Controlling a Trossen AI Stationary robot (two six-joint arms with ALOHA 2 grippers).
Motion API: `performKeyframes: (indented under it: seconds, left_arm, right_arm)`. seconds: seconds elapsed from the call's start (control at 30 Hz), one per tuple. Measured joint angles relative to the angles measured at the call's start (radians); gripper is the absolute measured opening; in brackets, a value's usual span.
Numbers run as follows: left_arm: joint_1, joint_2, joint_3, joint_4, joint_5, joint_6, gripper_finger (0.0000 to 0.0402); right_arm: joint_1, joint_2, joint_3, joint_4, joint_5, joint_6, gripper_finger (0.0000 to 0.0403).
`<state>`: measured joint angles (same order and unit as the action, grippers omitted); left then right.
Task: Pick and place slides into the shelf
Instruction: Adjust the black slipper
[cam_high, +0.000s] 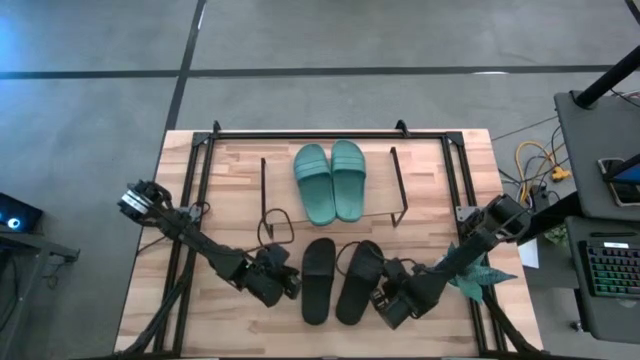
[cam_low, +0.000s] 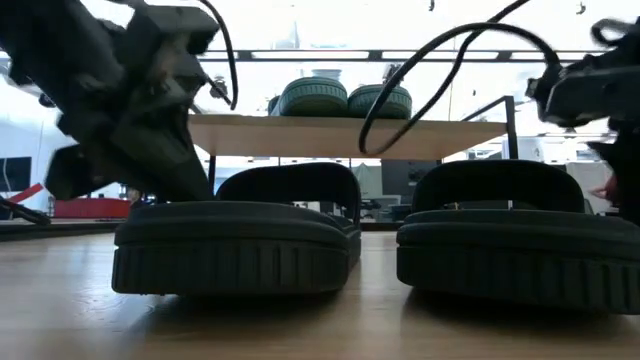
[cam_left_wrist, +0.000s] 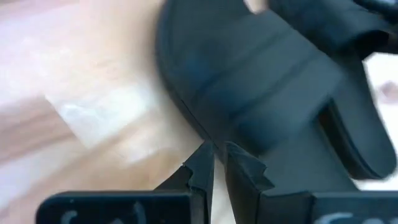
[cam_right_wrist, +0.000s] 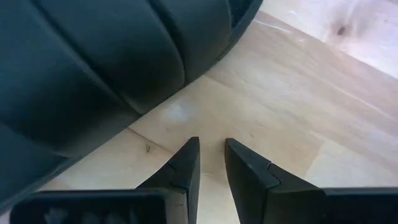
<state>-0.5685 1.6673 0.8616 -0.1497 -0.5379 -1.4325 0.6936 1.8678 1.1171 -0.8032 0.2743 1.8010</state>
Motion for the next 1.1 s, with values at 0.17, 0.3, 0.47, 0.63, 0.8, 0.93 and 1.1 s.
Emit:
performKeyframes:
  seconds: [0.17,0.3,0.47,0.63,0.8,0.93,1.1]
  left_arm:
    - [0.033,0.005,-0.008,0.000,0.004,0.002,0.0022]
    - [0.041,0.005,-0.008,0.001,0.012,0.030,0.0022]
    - [0.047,0.005,-0.013,0.002,0.013,0.033,0.0022]
    - [0.052,0.005,-0.020,0.003,0.017,0.029,0.0022]
    - [0.056,0.005,-0.023,0.014,0.021,0.026,0.0022]
    - [0.060,0.005,-0.023,0.016,0.023,0.026,0.0022]
    - [0.063,0.005,-0.024,0.015,0.031,0.026,0.0022]
  right_arm:
    - [-0.028,-0.007,-0.031,0.049,0.007,-0.049,0.0068]
    - [-0.041,-0.009,-0.028,0.049,0.051,-0.092,0.0068]
    - [-0.079,-0.004,-0.018,0.057,0.083,-0.161,0.0068]
    - [-0.111,-0.004,-0.007,0.063,0.094,-0.234,0.0068]
    - [-0.137,-0.004,0.013,0.093,0.101,-0.339,0.0068]
    - [-0.150,-0.006,0.025,0.114,0.101,-0.378,0.0068]
    - [-0.160,-0.006,0.024,0.089,0.105,-0.370,0.0068]
